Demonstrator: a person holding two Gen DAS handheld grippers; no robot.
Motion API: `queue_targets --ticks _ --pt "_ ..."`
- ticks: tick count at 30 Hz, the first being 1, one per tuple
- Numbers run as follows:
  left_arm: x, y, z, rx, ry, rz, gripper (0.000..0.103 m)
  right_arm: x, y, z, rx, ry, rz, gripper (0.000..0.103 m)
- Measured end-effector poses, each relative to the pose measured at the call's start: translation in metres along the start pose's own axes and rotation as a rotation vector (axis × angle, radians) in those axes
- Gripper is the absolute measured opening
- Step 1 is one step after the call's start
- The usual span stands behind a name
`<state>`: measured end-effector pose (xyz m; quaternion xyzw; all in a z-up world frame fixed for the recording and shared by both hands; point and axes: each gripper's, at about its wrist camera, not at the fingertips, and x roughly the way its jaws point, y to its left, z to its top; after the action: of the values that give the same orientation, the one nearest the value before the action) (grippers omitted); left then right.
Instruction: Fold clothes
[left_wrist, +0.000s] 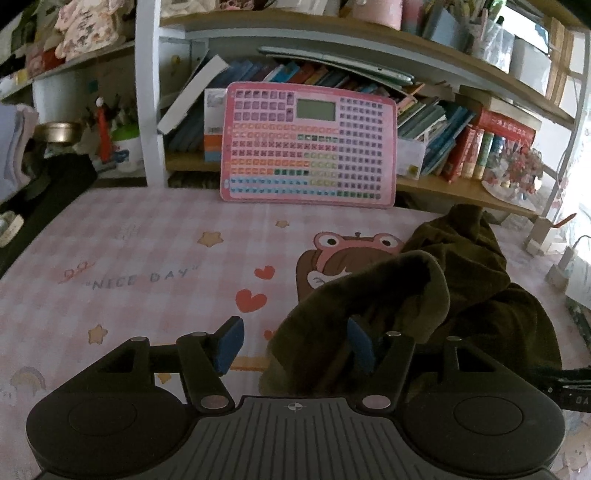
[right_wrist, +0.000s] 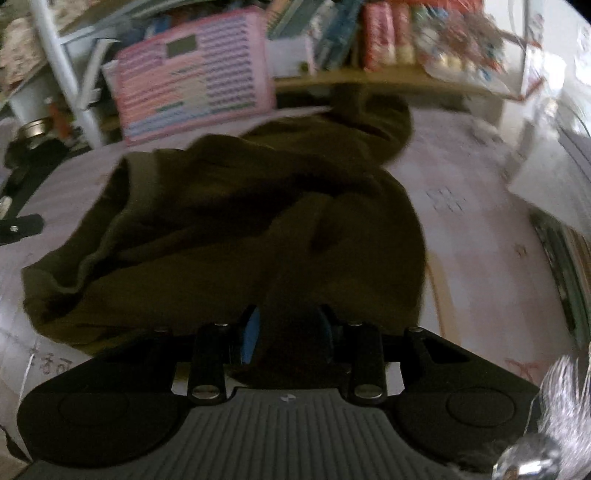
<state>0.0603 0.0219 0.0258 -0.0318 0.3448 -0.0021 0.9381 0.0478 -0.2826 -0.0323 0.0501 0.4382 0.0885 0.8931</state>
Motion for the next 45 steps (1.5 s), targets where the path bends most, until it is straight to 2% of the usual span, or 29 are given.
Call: queue_targets --ticks 9,13,19,22,24,25,26,27,28,29,31,35,36,37,38,39,40,41,45 --pt "0.016 -0.023 -0.002 0.105 0.038 -0.010 0.063 0.005 -0.008 -0.003 0.024 0.024 0.013 0.036" --pt "0.014 -0.036 -0.003 0.121 0.034 -0.101 0.063 0.007 -0.009 -0.003 0.030 0.031 0.012 0.038" --pt "0.034 -0.070 0.002 0.190 0.047 -0.194 0.063 0.009 -0.006 -0.001 0.016 0.031 0.005 0.040" --pt "0.054 -0.076 0.010 0.164 0.066 -0.226 0.062 0.010 -0.007 -0.001 0.017 0.030 0.005 0.041" --pt "0.069 -0.076 0.015 0.123 0.092 -0.235 0.054 0.010 -0.007 -0.001 0.019 0.029 0.004 0.041" --pt "0.074 -0.076 0.017 0.110 0.109 -0.247 0.041 0.010 -0.007 -0.001 0.020 0.028 0.003 0.041" --pt "0.079 -0.075 0.018 0.100 0.128 -0.262 0.035 0.010 -0.008 0.000 0.023 0.027 0.004 0.041" --pt "0.082 -0.073 0.019 0.082 0.139 -0.286 0.016 0.010 -0.008 0.000 0.030 0.026 0.005 0.041" --pt "0.084 -0.071 0.021 0.060 0.148 -0.313 0.009 0.010 -0.009 0.000 0.036 0.025 0.006 0.041" --pt "0.082 -0.067 0.023 0.037 0.141 -0.328 0.003 0.010 -0.010 0.000 0.042 0.024 0.007 0.041" --pt "0.072 -0.048 0.034 -0.094 0.101 -0.372 0.002 0.010 -0.010 0.000 0.045 0.021 0.007 0.041" --pt "0.056 0.024 0.057 -0.380 -0.028 -0.224 0.002 0.008 -0.010 0.001 0.047 0.008 0.002 0.041" --pt "0.052 0.043 0.063 -0.451 -0.062 -0.182 0.004 0.006 -0.010 0.000 0.043 -0.003 -0.002 0.041" --pt "0.048 0.061 0.069 -0.522 -0.095 -0.139 0.009 0.003 -0.010 0.000 0.040 -0.016 -0.004 0.041" --pt "0.050 0.078 0.073 -0.549 -0.117 -0.034 0.013 0.001 -0.010 0.000 0.041 -0.027 -0.002 0.041" --pt "0.055 0.089 0.075 -0.540 -0.117 0.061 0.033 0.000 -0.010 0.000 0.041 -0.035 0.000 0.041" --pt "0.060 0.097 0.075 -0.517 -0.085 0.101 0.057 0.000 -0.010 0.000 0.039 -0.035 0.001 0.041" --pt "0.065 0.104 0.076 -0.491 -0.044 0.127 0.060 -0.001 -0.010 0.000 0.038 -0.036 0.002 0.041" --pt "0.047 0.102 0.055 -0.445 -0.064 0.111 0.062 -0.001 -0.008 0.001 0.031 -0.034 0.006 0.041"
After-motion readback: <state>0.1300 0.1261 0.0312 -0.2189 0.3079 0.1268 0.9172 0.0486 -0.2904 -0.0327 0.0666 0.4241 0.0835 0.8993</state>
